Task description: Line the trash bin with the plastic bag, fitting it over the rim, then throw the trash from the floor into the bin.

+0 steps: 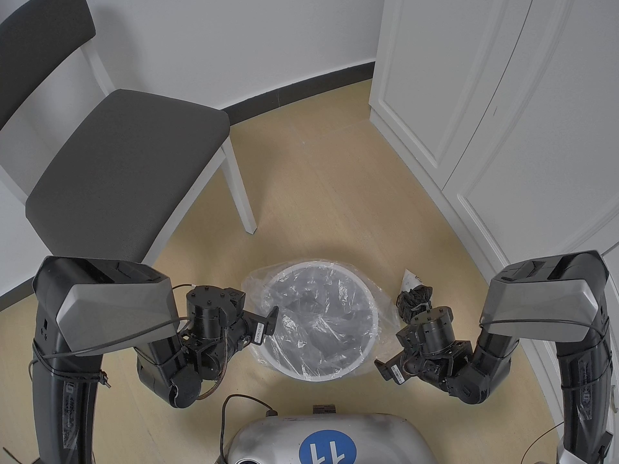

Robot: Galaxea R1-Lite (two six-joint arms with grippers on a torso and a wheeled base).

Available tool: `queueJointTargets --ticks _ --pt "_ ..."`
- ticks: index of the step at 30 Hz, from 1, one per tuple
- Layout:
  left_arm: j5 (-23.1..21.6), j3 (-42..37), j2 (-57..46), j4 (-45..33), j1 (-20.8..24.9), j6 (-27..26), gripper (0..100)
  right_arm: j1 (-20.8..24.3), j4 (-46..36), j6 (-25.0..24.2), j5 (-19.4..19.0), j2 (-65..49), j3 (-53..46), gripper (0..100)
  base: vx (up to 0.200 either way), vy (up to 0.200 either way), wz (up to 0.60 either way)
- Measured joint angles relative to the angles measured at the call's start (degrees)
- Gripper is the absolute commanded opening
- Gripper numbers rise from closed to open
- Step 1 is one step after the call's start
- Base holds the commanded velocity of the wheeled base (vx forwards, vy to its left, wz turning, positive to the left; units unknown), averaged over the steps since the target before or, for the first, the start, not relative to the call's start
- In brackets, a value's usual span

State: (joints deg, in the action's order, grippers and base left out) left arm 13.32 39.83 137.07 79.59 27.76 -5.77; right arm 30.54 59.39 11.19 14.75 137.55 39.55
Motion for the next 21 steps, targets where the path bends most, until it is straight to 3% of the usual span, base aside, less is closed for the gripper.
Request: queueJointTargets --ticks 8,14,21 --pt "0.02 -2.97 -2.21 -2.05 0.18 -0.68 100 -1.38 -0.05 2.66 -4.46 -4.63 -4.72 100 0.000 0.000 0.00" --pt "0.02 -7.19 -7.39 -9.80 -1.28 -3.21 100 -1.66 -0.05 3.94 -5.18 -7.62 -6.75 100 0.000 0.000 0.00" --pt "-0.05 -9.51 -11.00 -12.81 -4.34 -7.95 100 -2.51 0.13 7.63 -5.25 -9.00 -8.41 100 0.000 0.000 0.00"
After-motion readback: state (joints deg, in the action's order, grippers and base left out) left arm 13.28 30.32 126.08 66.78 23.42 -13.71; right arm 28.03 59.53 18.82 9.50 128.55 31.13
